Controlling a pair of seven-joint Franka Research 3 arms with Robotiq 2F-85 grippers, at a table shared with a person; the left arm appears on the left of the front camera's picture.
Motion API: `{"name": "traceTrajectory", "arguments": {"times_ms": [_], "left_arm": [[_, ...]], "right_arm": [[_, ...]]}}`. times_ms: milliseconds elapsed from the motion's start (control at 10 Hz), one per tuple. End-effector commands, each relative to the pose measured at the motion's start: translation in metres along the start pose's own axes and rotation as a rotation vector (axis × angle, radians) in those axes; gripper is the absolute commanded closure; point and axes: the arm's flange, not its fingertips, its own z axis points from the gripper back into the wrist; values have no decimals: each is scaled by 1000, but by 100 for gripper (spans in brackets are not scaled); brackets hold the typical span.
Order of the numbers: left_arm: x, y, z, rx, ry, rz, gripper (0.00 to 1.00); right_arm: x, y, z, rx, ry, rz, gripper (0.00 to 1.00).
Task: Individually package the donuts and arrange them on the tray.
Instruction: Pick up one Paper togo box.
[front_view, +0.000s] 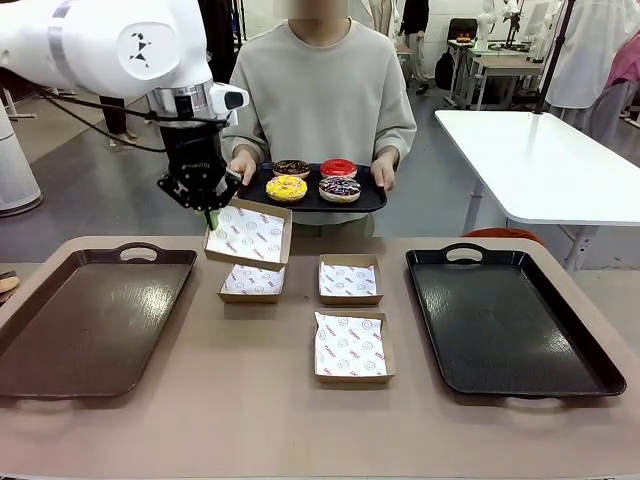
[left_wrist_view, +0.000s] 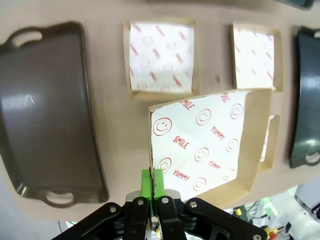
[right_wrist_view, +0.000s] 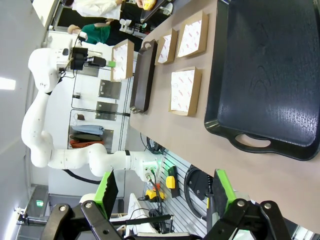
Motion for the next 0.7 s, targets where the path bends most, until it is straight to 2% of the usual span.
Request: {"name": "traceTrajectory", "arguments": {"times_ms": [0, 200, 300, 600], "left_arm": [[34, -1, 8, 24, 23, 21, 100], [48, 7, 10, -12, 46, 1, 100], [35, 7, 1, -5, 13, 20, 100], [35, 7, 1, -5, 13, 20, 100]], "right_arm": [[1, 1, -1, 19, -8, 3, 0], [1, 1, -1, 19, -8, 3, 0], [1, 1, -1, 19, -8, 3, 0], [1, 1, -1, 19, -8, 3, 0]]}}
